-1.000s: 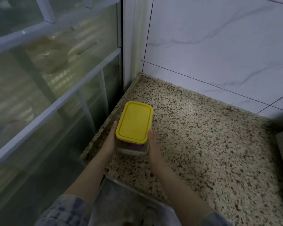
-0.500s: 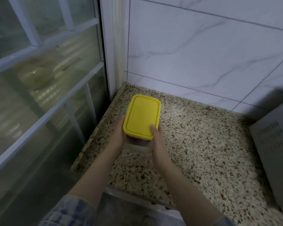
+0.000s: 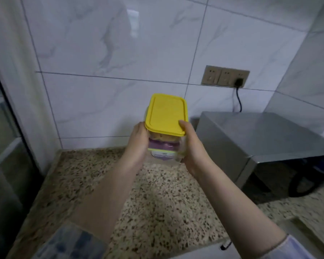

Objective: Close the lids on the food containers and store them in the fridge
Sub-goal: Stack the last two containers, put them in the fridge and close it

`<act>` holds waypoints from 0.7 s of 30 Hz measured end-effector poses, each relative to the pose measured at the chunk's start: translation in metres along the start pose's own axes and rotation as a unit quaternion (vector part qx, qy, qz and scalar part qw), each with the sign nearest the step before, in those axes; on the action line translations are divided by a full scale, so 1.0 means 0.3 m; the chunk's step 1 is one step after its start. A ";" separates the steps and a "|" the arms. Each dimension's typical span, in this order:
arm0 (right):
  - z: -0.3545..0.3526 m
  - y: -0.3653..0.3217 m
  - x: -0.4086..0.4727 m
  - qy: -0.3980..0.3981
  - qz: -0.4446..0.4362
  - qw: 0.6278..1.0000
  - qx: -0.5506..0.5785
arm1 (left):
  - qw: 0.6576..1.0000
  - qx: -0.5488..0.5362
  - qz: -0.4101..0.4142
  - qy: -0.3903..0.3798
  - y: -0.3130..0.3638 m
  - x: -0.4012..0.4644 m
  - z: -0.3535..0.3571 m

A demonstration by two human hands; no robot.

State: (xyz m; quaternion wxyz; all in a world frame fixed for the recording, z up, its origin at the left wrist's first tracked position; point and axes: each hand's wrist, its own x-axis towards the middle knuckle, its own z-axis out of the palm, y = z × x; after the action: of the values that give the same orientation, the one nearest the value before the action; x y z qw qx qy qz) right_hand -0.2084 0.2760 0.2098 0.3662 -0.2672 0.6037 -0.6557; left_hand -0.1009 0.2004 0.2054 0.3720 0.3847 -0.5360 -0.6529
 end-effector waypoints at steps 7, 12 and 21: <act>-0.328 -0.270 -0.204 0.044 -0.023 0.996 0.080 | 0.992 -0.026 0.037 -0.121 0.198 -0.144 0.367; -0.597 -0.411 -0.388 0.091 -0.064 0.991 0.077 | 0.974 -0.012 0.041 -0.223 0.277 -0.320 0.638; -1.094 -0.504 -0.793 0.246 -0.107 0.959 0.089 | 0.933 -0.028 0.024 -0.358 0.217 -0.727 1.162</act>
State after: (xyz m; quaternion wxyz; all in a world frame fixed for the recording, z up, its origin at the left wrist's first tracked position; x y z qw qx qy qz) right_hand -0.3523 0.6631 0.3387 0.1562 -0.1273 0.5822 -0.7877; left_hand -0.3170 0.5310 0.3372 0.1815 0.1025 -0.6242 -0.7529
